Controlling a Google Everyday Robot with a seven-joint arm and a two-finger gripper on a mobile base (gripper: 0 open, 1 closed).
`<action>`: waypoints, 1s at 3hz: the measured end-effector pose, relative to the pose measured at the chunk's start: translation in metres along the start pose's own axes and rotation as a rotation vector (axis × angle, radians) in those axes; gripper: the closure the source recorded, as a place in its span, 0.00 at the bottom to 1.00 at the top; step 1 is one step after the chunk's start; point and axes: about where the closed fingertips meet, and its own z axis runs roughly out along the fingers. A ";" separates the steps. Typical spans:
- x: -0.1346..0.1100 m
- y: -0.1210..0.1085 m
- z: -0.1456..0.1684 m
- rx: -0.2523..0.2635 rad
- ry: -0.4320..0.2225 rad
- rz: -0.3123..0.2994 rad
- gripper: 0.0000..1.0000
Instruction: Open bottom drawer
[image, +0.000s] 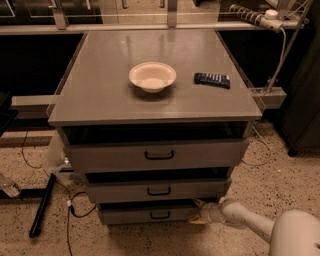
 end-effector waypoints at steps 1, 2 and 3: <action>-0.006 -0.001 -0.008 -0.022 -0.045 0.003 0.65; 0.001 0.027 -0.042 -0.047 -0.097 0.014 0.88; 0.002 0.037 -0.054 -0.047 -0.109 0.019 1.00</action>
Offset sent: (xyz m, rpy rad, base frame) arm -0.1206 -0.0564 0.0298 0.1659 0.0722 0.0583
